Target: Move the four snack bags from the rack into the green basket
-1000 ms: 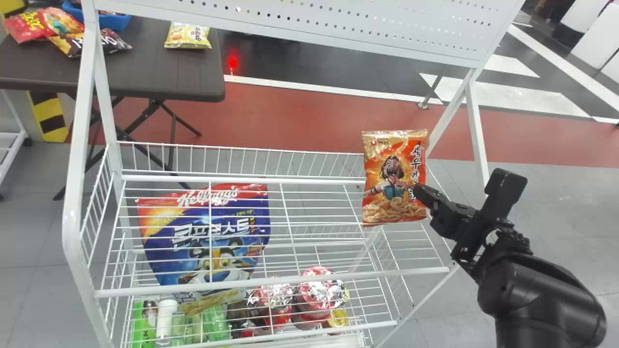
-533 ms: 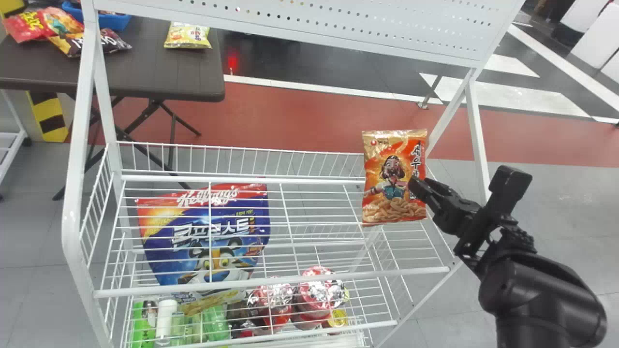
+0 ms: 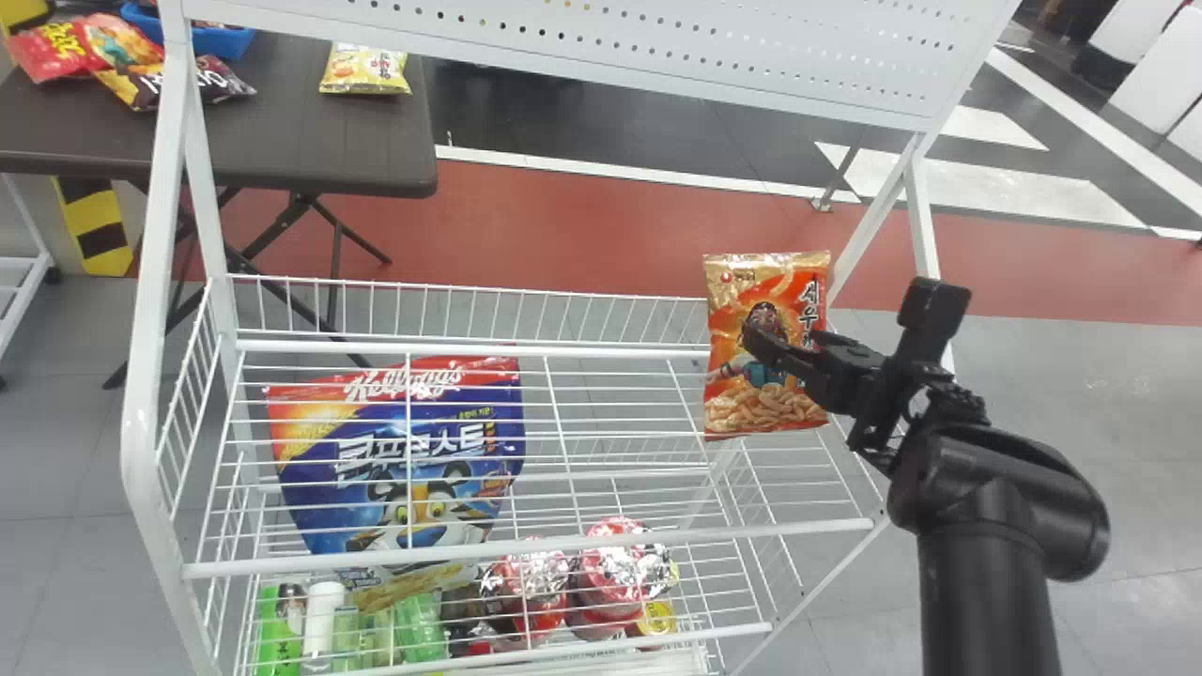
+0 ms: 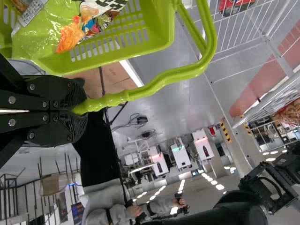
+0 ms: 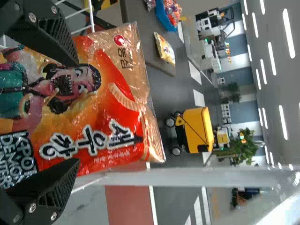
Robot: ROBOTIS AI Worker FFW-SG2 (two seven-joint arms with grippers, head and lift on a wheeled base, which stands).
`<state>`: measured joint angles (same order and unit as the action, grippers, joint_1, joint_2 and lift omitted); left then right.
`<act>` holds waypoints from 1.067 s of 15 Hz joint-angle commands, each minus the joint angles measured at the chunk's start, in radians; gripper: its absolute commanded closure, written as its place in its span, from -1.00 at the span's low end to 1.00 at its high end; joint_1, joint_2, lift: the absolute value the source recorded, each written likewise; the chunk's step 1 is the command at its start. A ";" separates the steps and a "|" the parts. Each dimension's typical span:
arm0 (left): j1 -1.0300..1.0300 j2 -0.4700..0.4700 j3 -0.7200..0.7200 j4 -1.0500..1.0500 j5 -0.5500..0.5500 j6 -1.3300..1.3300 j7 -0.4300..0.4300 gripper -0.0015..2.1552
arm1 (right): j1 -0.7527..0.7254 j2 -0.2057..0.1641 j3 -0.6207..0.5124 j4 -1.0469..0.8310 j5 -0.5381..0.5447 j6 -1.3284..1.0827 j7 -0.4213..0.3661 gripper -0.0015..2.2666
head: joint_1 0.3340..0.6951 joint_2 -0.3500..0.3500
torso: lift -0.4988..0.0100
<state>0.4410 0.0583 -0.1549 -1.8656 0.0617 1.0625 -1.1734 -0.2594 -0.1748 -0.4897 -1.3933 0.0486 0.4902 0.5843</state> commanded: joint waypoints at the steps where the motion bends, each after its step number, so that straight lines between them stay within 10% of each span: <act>1: -0.008 -0.002 0.000 0.008 0.001 -0.002 0.000 0.96 | -0.055 -0.011 0.031 0.082 0.057 0.003 0.012 -0.92 | 1.00 -1.00 | 0.96; 3: -0.015 -0.003 0.000 0.020 0.001 -0.002 0.001 0.96 | -0.066 -0.017 0.051 0.100 0.063 0.000 0.019 -0.42 | 1.00 -1.00 | 0.96; 5: -0.021 -0.002 0.000 0.026 0.003 -0.002 0.003 0.96 | -0.069 -0.012 0.063 0.099 0.086 0.028 0.017 0.84 | 1.00 -1.00 | 0.96; 6: -0.022 -0.002 0.000 0.026 0.004 -0.002 0.003 0.96 | -0.064 -0.012 0.060 0.099 0.082 0.028 0.017 0.98 | 1.00 -1.00 | 0.96; 16: -0.030 -0.002 0.000 0.028 0.004 0.001 0.004 0.96 | 0.242 0.098 -0.026 -0.444 -0.087 0.150 -0.017 0.98 | 1.00 -1.00 | 0.96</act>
<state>0.4110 0.0554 -0.1554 -1.8364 0.0660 1.0630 -1.1689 -0.0909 -0.0988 -0.5103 -1.6997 0.0094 0.5889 0.5687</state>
